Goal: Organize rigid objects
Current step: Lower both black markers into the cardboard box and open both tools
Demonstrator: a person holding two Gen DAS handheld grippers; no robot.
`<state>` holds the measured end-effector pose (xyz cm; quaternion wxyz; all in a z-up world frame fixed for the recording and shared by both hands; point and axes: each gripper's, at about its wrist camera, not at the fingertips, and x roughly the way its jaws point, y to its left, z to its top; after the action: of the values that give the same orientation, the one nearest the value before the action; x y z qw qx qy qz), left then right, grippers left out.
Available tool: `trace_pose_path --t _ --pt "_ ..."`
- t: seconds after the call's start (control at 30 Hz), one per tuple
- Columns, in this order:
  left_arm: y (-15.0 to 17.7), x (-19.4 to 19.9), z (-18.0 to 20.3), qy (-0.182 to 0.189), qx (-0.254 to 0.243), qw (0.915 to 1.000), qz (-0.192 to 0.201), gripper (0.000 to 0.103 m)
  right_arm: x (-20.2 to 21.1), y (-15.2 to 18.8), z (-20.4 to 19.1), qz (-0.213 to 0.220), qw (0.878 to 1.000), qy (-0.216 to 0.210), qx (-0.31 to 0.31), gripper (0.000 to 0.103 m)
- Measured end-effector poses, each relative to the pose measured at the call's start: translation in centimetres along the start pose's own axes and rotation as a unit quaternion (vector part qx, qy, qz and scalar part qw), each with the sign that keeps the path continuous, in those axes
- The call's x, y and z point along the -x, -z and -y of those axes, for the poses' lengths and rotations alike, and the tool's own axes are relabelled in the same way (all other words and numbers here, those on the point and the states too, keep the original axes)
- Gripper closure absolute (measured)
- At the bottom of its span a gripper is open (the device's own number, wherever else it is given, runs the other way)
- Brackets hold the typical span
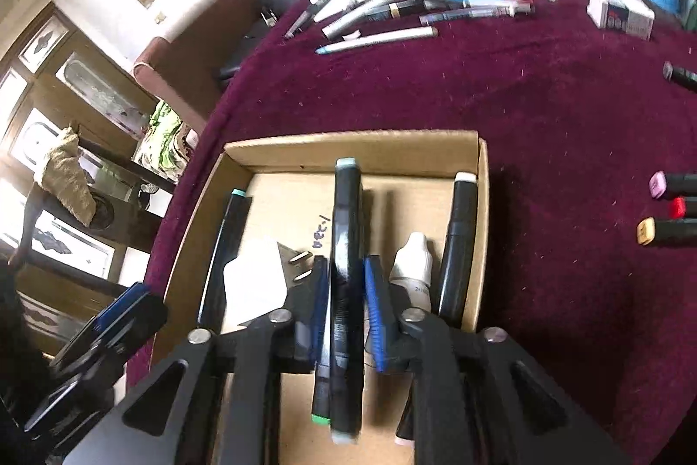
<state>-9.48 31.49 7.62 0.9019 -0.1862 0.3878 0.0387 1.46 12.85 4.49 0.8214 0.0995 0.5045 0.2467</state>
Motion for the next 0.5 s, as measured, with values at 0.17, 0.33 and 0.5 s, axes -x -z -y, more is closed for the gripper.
trace_pose_path --t 0.17,0.33,0.5 --pt "3.1 3.9 -0.1 0.020 0.051 0.9977 0.040 0.018 3.4 0.7 -0.1 0.067 0.997 0.010 0.038 0.056" --pt "3.2 5.5 2.1 -0.002 0.036 0.9954 0.089 0.017 6.4 2.0 0.5 0.099 0.993 0.018 0.059 0.056" --pt "4.5 6.4 6.0 -0.011 0.001 0.9930 0.117 0.003 11.4 4.2 2.8 0.166 0.982 0.050 0.080 0.037"
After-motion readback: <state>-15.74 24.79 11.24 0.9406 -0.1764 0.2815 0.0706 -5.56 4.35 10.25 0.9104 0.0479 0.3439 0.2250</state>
